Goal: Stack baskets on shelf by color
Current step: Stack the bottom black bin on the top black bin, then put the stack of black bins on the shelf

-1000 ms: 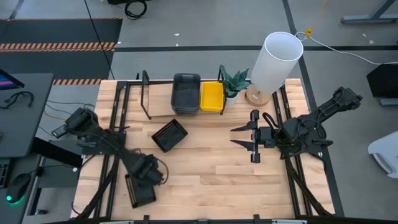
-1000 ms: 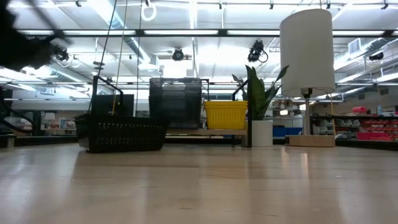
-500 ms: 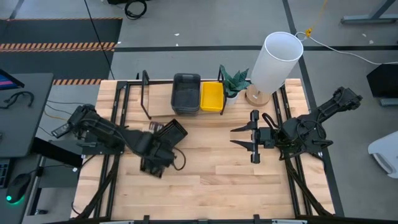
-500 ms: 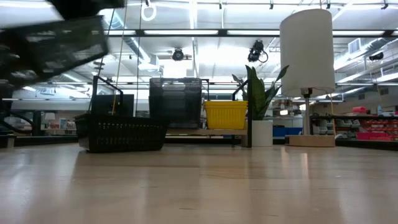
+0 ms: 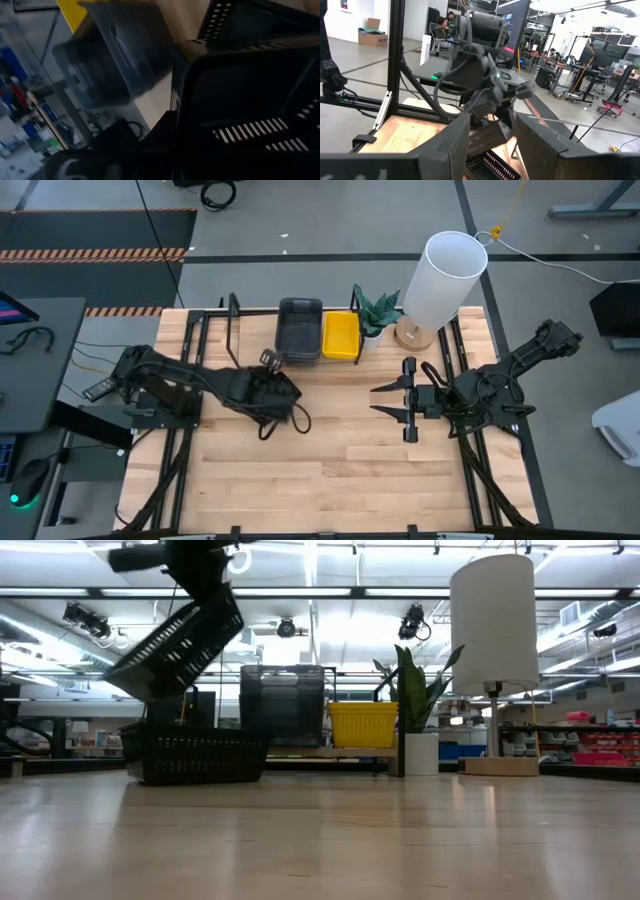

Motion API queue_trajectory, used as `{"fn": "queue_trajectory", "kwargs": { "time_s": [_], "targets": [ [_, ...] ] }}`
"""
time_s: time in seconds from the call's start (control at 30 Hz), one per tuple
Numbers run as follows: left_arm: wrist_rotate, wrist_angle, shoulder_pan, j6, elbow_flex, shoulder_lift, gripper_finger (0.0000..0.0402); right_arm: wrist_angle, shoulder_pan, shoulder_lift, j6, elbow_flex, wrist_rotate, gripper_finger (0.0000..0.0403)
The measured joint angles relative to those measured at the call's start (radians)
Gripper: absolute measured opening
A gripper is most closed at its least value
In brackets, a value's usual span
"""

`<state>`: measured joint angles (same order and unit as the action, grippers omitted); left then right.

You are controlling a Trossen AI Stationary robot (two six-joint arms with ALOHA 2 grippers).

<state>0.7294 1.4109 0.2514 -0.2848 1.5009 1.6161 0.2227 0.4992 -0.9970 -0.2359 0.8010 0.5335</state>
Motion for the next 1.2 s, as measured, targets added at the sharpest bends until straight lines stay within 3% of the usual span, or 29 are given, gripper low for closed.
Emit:
{"fn": "queue_trajectory", "kwargs": {
  "time_s": [0.33, 0.43, 0.57, 0.67, 0.93, 1.1, 1.2],
  "targets": [
    [-0.02, -0.205, -0.048, -0.337, -0.16, 0.001, 0.0008, 0.0, 0.0, 0.0, 0.006, 0.0, 0.0, 0.0165],
    [-0.1, -0.249, -0.048, -0.389, -0.167, 0.001, 0.0008, 0.0, 0.0, 0.0, 0.007, 0.0, 0.0, 0.0165],
    [-0.24, -0.294, -0.052, -0.39, -0.167, 0.001, 0.0009, 0.0, 0.0, 0.0, 0.008, 0.0, 0.0, 0.0165],
    [-0.267, -0.3, -0.05, -0.384, -0.167, 0.001, 0.002, 0.0, 0.0, 0.0, 0.008, 0.0, 0.0, 0.0165],
    [-0.272, -0.312, -0.045, -0.319, -0.167, 0.001, 0.0118, 0.0, 0.0, 0.0, 0.008, 0.0, 0.0, 0.0165],
    [-0.282, -0.313, -0.032, -0.188, -0.158, 0.001, 0.0168, 0.0, 0.0, 0.0, 0.008, 0.0, 0.0, 0.0165],
    [-0.378, -0.32, -0.011, -0.063, -0.146, 0.0, 0.0179, 0.0, 0.0, 0.0, 0.008, 0.0, 0.0, 0.0165]
  ]
}}
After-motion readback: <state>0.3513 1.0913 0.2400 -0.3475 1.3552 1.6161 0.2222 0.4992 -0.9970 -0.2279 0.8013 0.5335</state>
